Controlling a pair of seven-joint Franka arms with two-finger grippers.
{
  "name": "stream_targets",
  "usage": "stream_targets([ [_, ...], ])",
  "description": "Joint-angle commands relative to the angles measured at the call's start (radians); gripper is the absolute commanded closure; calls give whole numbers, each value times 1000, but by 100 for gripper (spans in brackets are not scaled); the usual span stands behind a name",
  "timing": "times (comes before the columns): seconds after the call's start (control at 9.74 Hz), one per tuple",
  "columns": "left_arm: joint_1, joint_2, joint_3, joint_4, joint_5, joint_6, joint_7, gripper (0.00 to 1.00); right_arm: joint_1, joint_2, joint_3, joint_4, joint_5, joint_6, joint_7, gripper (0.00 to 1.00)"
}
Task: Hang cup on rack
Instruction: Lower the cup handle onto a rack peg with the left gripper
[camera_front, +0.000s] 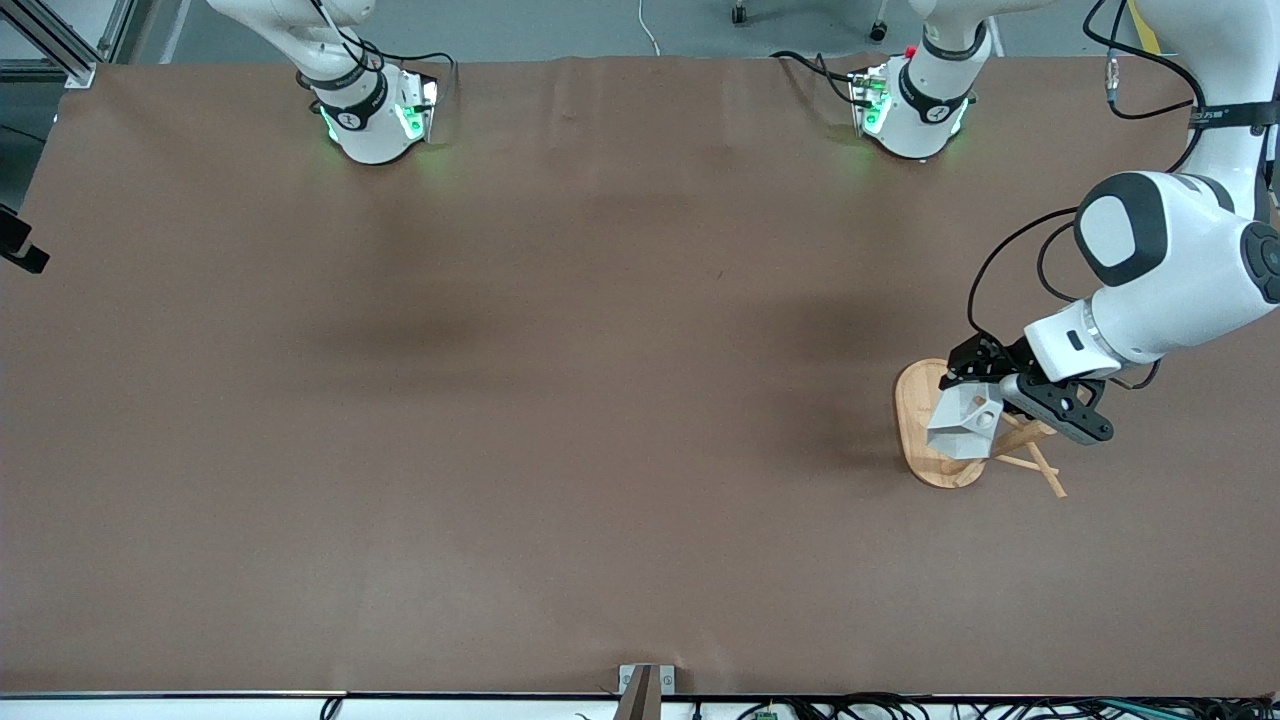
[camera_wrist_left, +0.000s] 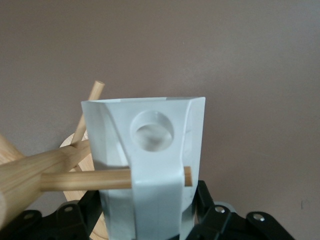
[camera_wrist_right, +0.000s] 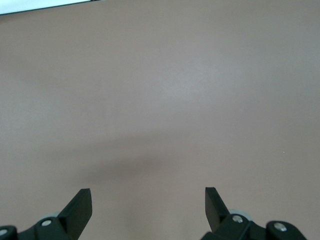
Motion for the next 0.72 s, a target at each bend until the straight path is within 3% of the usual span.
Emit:
stream_targets([
  [0.0,2,50,5,18,-12,1,32,12,-9,-10,-2,-18,-5,23,-6,0],
  [0.1,1,48,5,18,-12,-2,30,0,-26,-10,6,-18,-3,21,-8,0],
  [0.31,-1,30,3,19,-12,-13,15,0,-33,-10,1,-17,-11,-15,-17,0],
  [0.62,-13,-74,2,21,-1,-134,-164,0,-28,-12,3,-15,-24,-12,4,0],
])
